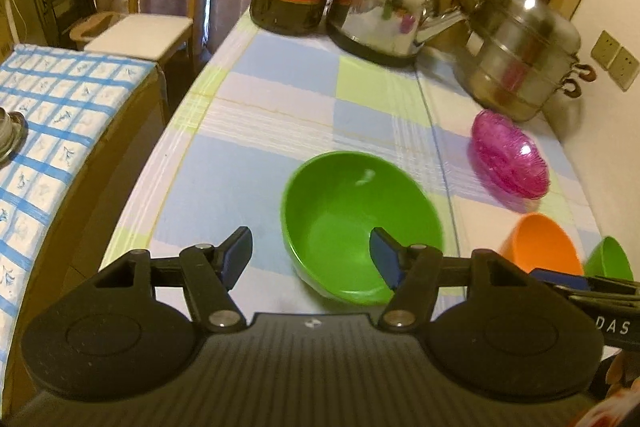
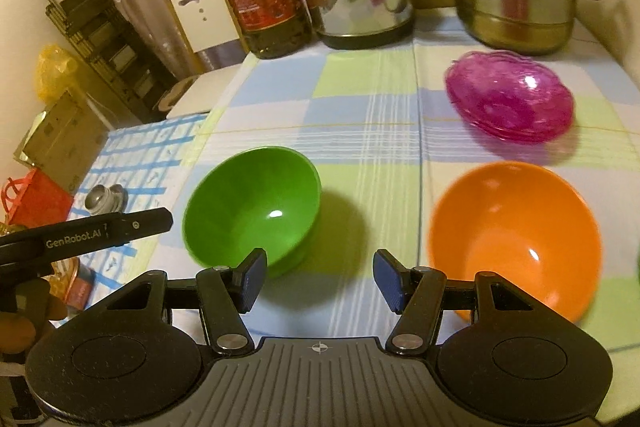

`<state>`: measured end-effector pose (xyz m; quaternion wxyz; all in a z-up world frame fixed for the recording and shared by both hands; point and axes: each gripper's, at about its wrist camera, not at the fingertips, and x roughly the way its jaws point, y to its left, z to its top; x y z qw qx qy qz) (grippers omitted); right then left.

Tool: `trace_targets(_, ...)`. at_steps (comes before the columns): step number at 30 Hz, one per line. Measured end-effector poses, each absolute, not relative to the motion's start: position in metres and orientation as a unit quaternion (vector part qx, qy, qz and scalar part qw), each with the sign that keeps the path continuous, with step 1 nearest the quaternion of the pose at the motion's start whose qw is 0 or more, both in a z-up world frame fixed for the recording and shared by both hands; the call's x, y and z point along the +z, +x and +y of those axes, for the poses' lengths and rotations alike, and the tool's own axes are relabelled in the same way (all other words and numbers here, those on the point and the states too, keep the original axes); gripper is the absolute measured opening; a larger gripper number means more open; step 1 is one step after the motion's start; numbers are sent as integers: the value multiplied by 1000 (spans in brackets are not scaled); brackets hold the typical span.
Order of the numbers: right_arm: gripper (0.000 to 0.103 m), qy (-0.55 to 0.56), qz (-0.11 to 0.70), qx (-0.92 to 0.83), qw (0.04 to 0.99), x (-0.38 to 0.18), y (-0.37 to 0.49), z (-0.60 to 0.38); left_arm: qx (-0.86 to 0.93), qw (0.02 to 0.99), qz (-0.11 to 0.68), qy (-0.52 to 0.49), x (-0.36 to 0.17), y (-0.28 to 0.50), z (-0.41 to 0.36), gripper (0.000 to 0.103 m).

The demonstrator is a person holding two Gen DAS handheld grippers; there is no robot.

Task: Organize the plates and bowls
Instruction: 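Move the left gripper toward the large green bowl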

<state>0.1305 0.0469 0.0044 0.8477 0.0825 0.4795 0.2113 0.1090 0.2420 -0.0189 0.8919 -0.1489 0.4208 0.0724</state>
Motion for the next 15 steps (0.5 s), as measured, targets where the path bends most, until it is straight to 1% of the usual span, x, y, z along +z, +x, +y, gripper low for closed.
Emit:
trace_targets(3,59,88,490,211,841,-10,148,57,63,885,441,-139,-33,127,248,58)
trace_targets(7,58,95,508,204,831,-29,170,67,53,876,462,-127,-51,145,253,50)
trace_targets(11,44,92,521,198,825,-42,186,74,48,872,470,-125,-62,154,260,40)
trace_targets(12,43,89,524,196,824,-46,189,76,45,871,472,-128,-65,155,262,39)
trace_targets(15,36,82,533,194,820,-54,196,82,41,868,476,-137,-69,159,267,31)
